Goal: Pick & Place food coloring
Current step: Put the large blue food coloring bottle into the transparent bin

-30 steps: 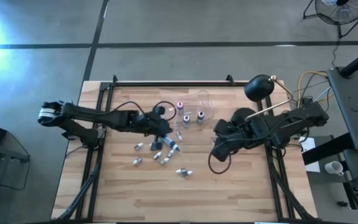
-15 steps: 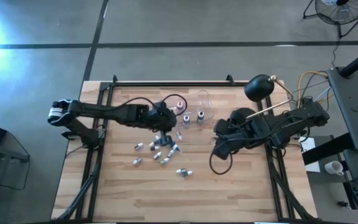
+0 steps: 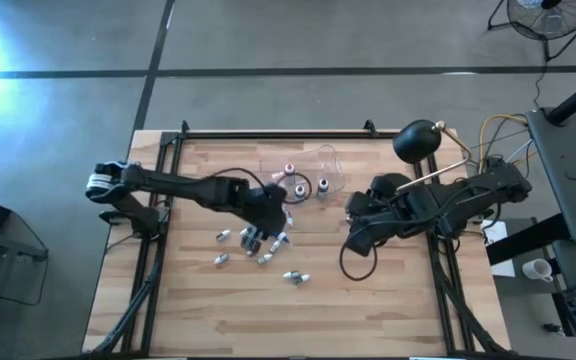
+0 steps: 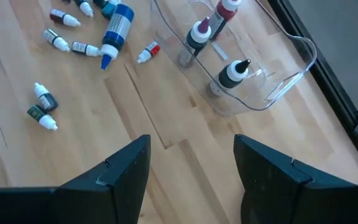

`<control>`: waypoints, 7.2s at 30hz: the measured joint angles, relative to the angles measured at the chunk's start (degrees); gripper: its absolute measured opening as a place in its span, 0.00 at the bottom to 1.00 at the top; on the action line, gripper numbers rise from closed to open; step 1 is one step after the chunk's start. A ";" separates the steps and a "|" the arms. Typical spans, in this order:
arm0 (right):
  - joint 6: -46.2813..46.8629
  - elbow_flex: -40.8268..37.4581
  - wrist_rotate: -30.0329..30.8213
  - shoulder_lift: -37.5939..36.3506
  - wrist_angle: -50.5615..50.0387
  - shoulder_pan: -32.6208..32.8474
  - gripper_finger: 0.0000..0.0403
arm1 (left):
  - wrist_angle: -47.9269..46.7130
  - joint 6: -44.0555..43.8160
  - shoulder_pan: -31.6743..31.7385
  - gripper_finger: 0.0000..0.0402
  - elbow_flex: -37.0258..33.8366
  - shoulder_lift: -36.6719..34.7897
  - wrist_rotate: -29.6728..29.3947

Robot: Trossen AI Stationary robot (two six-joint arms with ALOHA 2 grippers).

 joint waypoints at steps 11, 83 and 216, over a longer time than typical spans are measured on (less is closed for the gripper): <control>0.31 -0.11 -0.36 -0.61 -1.23 0.00 0.56 | 4.22 7.86 -1.44 0.38 -0.02 11.93 -2.08; 10.77 -3.63 15.49 -7.63 5.39 -0.51 0.45 | 89.90 -34.92 12.51 0.24 -40.88 -5.69 -20.66; 15.48 -4.04 11.70 -7.39 3.34 -7.39 0.44 | 0.23 -30.03 18.12 0.45 8.48 16.30 0.37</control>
